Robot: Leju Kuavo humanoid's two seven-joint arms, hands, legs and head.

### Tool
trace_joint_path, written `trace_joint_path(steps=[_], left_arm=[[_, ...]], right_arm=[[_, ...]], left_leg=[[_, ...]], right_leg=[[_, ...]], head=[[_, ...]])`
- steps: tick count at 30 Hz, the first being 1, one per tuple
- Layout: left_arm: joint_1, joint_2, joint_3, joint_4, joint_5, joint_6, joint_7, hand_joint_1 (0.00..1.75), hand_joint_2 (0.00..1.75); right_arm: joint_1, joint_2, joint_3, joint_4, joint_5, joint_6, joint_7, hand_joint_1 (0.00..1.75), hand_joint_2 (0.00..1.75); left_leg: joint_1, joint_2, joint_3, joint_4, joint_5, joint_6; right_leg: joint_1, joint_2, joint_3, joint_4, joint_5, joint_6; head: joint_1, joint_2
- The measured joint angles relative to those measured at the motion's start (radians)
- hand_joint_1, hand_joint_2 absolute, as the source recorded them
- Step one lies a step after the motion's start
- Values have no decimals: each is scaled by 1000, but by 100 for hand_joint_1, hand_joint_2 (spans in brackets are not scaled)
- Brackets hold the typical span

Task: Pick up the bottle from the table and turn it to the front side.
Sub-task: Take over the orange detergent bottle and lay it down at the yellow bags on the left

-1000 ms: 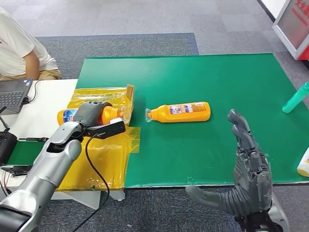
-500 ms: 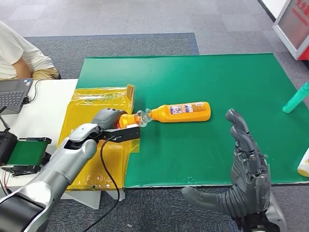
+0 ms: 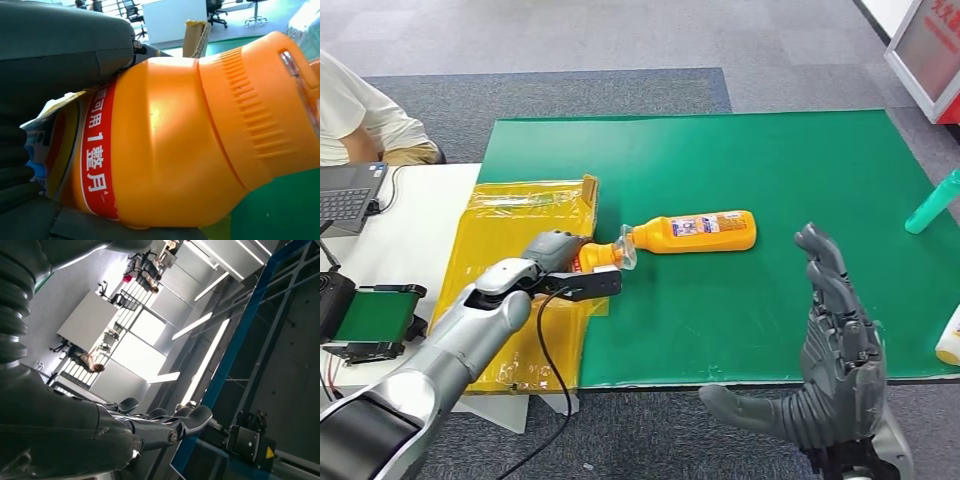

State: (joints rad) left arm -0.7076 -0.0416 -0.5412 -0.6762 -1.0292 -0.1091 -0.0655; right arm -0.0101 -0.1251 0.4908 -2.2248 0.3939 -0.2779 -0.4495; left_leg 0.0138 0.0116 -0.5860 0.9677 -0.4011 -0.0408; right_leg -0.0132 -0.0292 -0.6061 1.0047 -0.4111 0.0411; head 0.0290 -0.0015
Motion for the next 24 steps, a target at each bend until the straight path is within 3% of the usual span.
trace_joint_path(steps=[9,24], left_arm=[[-10,10,-57,71,-112,19,85,175,0],[-13,29,-103,115,-153,44,98,175,0]], right_arm=[[11,-7,-8,0,2,-15,-16,0,175],[13,-9,-23,-2,2,-13,-20,0,175]], left_leg=[[0,0,0,0,0,0],[-1,0,0,0,0,0]], right_leg=[[0,0,0,0,0,0],[-1,0,0,0,0,0]], head=[[0,0],[0,0]])
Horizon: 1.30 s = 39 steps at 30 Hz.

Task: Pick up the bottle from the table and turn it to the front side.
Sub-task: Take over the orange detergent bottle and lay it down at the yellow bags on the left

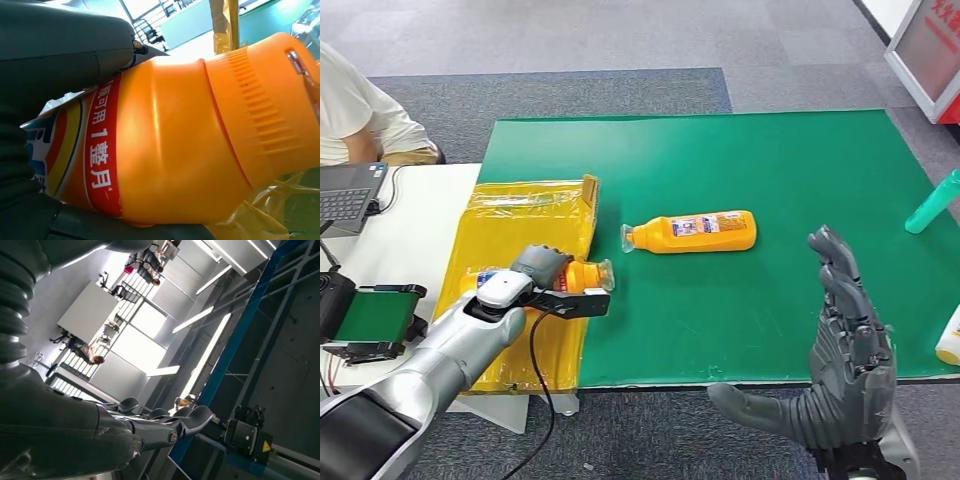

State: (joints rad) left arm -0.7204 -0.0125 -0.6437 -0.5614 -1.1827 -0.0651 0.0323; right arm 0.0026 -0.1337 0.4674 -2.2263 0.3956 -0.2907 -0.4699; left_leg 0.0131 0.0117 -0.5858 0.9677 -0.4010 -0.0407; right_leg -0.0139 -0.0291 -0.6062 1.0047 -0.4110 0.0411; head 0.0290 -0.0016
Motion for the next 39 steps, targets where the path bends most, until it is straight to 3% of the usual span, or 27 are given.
trace_joint_path(steps=[2,6,13,24,34,39], left_arm=[[0,1,-2,1,-5,4,0,175,0],[0,3,-12,7,-42,34,5,0,0],[7,4,-18,12,-87,116,-5,0,0],[63,4,63,-33,-84,255,-19,0,0],[108,5,138,-106,-43,261,-83,0,0],[173,-4,188,-210,146,220,-185,0,0]], right_arm=[[0,0,0,-1,0,0,-1,0,175],[1,0,-1,-1,-3,3,-3,0,175],[8,0,-3,-4,-5,12,-12,0,175],[20,-1,-13,-7,-6,10,-24,0,175],[26,-1,-28,-7,-14,12,-32,0,175],[39,-1,-35,-7,-17,13,-35,0,175]], left_leg=[[0,0,0,0,0,0],[0,0,0,0,0,0],[0,0,0,0,0,0],[0,0,0,0,0,0],[0,0,0,0,0,0],[0,0,0,0,0,0]], right_leg=[[0,0,0,0,0,0],[0,0,0,0,0,0],[0,0,0,0,0,0],[0,0,0,0,0,0],[0,0,0,0,0,0],[0,0,0,0,0,0]], head=[[0,0],[0,0],[0,0],[0,0],[0,0],[0,0]])
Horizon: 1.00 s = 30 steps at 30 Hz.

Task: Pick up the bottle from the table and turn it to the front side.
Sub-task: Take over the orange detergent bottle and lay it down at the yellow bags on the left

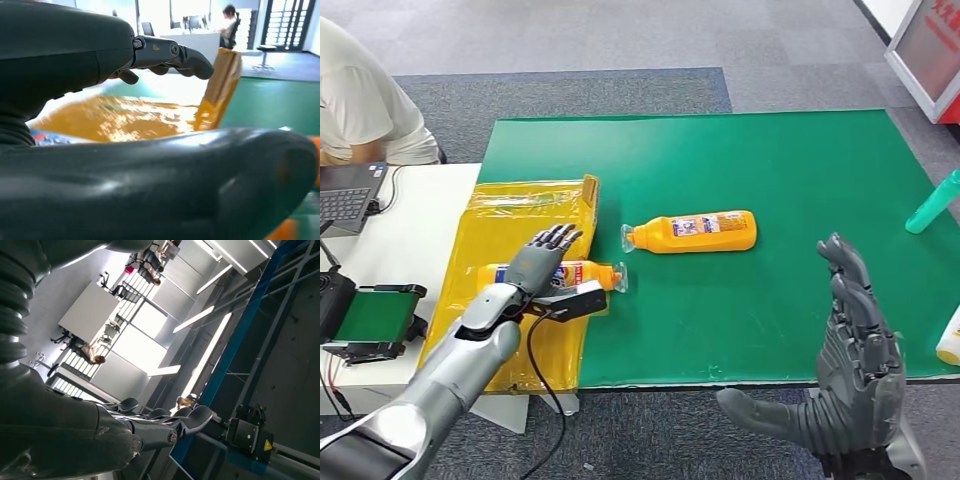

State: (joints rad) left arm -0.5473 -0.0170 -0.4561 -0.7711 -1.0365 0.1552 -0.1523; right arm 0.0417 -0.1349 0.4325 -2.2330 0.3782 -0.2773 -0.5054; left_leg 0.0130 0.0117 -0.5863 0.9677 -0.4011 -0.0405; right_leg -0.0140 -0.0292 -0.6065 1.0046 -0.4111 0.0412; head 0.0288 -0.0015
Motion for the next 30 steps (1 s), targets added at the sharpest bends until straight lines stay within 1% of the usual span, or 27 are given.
trace_joint_path(steps=[2,4,7,10,14,20,24,30], left_arm=[[51,-9,28,-93,138,-52,-40,0,0],[107,-21,51,-200,260,-98,-58,0,0],[170,-32,71,-343,353,-132,-60,0,0],[212,-37,84,-441,415,-143,-70,0,0],[282,-50,106,-578,583,-158,-97,0,0],[397,-63,125,-769,806,-154,-116,0,0],[470,-65,132,-865,925,-156,-136,0,0],[588,-61,139,-984,1023,-168,-168,0,0]], right_arm=[[11,0,-7,0,-5,5,-3,0,175],[26,-1,-19,0,-13,16,-8,0,175],[44,-2,-38,0,-20,29,-12,0,175],[57,-2,-52,0,-23,42,-13,0,175],[87,-2,-75,0,-23,66,-9,0,175],[146,-2,-108,0,-17,93,-2,0,175],[189,-2,-127,0,-12,113,31,0,175],[254,-2,-157,0,-30,140,96,0,175]], left_leg=[[0,0,0,0,0,0],[0,0,-1,0,-1,1],[-1,0,-1,0,-1,1],[-1,0,-1,0,-1,1],[-1,0,-1,0,-1,1],[-1,0,-1,0,-2,2],[-1,0,-2,0,-3,3],[-1,0,-2,0,-3,3]], right_leg=[[0,0,0,0,0,0],[-1,0,0,0,0,1],[-1,0,-1,0,-1,1],[-1,0,-1,0,-1,1],[-1,0,-1,0,-1,1],[-1,0,-1,0,-1,1],[-1,0,-1,0,-1,1],[-1,0,-1,-1,-2,2]], head=[[0,0],[0,0],[0,0],[0,0],[0,0],[0,0],[0,0],[0,0]])
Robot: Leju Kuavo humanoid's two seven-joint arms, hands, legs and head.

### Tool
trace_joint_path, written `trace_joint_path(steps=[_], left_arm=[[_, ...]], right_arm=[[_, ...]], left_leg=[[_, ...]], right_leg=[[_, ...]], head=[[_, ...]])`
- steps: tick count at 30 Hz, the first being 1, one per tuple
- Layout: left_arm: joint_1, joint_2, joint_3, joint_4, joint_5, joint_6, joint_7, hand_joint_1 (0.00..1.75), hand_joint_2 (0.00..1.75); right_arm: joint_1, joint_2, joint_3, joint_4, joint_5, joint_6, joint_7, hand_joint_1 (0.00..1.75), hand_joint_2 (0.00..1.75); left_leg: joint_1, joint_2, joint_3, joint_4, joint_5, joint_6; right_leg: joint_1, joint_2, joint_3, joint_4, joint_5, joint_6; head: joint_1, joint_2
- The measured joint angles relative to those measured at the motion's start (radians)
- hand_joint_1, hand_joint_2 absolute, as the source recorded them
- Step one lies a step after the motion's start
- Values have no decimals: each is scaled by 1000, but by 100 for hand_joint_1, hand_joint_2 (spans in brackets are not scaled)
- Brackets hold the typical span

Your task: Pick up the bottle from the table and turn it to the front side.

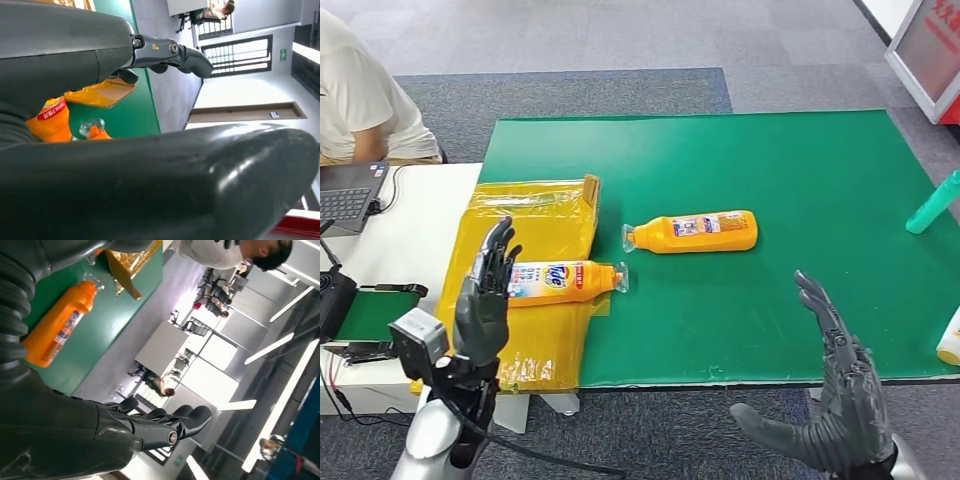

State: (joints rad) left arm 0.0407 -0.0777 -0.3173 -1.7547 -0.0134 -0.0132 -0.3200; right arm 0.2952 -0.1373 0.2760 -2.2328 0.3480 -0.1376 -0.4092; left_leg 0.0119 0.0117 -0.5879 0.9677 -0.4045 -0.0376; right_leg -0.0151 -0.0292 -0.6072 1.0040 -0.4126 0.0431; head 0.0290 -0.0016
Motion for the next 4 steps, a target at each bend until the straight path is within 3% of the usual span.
trace_joint_path(steps=[4], left_arm=[[65,8,2,-54,25,-4,-27,0,0]], right_arm=[[33,0,-16,0,-12,-1,30,0,175]], left_leg=[[0,0,0,0,0,0]], right_leg=[[0,0,0,0,0,0]], head=[[0,0]])
